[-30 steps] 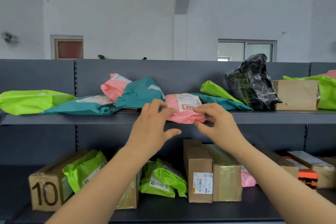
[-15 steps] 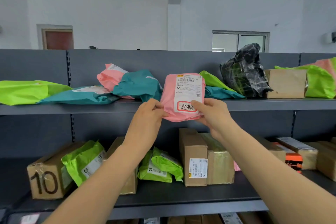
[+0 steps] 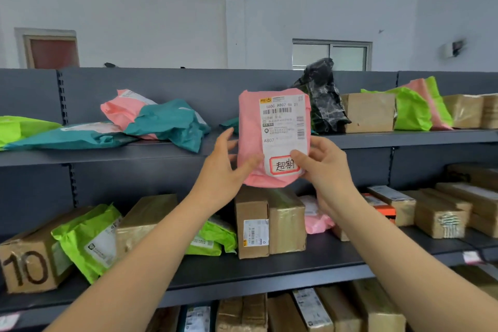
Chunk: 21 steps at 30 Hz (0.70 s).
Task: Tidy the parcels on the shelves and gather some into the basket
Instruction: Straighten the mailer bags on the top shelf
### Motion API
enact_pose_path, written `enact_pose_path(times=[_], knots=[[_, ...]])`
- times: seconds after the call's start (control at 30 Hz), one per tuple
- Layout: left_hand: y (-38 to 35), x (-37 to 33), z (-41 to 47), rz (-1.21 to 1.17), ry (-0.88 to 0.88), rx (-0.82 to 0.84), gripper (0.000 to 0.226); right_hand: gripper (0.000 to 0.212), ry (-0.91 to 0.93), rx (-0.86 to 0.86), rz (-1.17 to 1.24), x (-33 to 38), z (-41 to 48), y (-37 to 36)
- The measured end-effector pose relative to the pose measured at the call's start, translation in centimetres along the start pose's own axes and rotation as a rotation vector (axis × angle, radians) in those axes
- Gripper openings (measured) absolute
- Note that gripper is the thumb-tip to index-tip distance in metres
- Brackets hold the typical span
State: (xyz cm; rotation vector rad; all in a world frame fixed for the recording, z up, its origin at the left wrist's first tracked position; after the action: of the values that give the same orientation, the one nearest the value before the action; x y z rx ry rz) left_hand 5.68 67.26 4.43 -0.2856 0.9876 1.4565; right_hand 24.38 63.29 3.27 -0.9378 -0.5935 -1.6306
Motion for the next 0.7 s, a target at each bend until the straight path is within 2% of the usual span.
enact_pose_path(times=[0.07, 0.13, 0.23, 0.33, 0.43, 0.57, 0.7], knots=[[-3.7, 0.1, 0.3, -0.157, 0.065, 0.077, 0.072, 0.023, 0.006, 0.003, -0.038, 0.4, -0.9, 2.6], [-6.6, -0.6, 0.2, -0.218, 0.083, 0.062, 0.059, 0.024, -0.002, -0.015, -0.063, 0.6, -2.0, 5.6], [-11.3, -2.5, -0.1, -0.172, 0.069, 0.027, 0.046, 0.025, -0.024, -0.031, -0.145, 0.9, -3.9, 11.4], [-17.2, -4.9, -0.7, -0.066, 0.056, 0.068, 0.039, 0.026, -0.093, -0.038, -0.21, 1.1, -6.3, 18.0], [-23.3, -7.5, -1.6, 0.044, 0.043, 0.116, 0.037, 0.043, -0.141, -0.087, -0.263, 2.1, -8.9, 25.0], [-31.4, -10.3, -2.9, 0.142, -0.002, 0.23, 0.037, 0.083, -0.154, -0.178, -0.366, 4.6, -12.7, 33.4], [-39.1, -13.2, -4.1, 0.242, -0.097, 0.383, 0.035, 0.09, -0.157, -0.214, -0.496, 7.0, -16.0, 40.0]])
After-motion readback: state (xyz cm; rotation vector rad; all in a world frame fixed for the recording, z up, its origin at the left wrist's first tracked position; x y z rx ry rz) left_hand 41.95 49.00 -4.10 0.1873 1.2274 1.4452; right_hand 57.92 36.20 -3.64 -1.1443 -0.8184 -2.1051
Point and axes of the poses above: each hand's wrist, its own z-axis towards the middle knuckle, its own y-axis out of the back of the hand, x = y × z, the point moved 10 cm from there along z, towards the middle knuckle, and after that the axes turned 7 degrees about x, right-handed, at the moved point
